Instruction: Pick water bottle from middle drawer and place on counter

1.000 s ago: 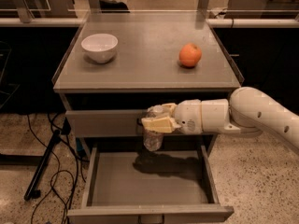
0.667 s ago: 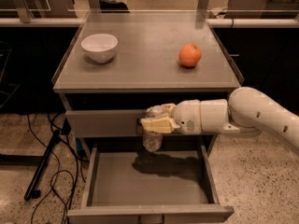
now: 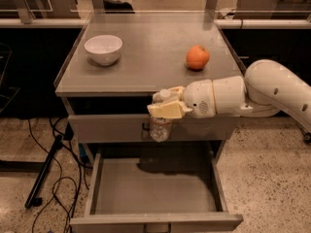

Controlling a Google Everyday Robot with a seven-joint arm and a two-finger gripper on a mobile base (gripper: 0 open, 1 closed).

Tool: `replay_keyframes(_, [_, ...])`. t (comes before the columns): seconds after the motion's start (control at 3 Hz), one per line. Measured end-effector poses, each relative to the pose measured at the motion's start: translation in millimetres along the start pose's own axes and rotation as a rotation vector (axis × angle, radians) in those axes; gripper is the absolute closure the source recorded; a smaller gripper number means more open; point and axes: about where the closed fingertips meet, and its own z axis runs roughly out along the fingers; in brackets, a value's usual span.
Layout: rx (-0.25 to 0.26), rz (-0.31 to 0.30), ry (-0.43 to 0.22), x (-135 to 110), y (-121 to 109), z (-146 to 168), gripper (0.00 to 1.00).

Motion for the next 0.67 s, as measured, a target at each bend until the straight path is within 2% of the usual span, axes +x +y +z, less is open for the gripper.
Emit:
replay_keyframes(0.33, [-0.001, -0.002, -0.001, -1.6, -0.1, -0.4, 1.00])
replay_keyframes(0.67, [0.014, -0.016, 0.002, -14.8, 0.0, -11.2, 1.00])
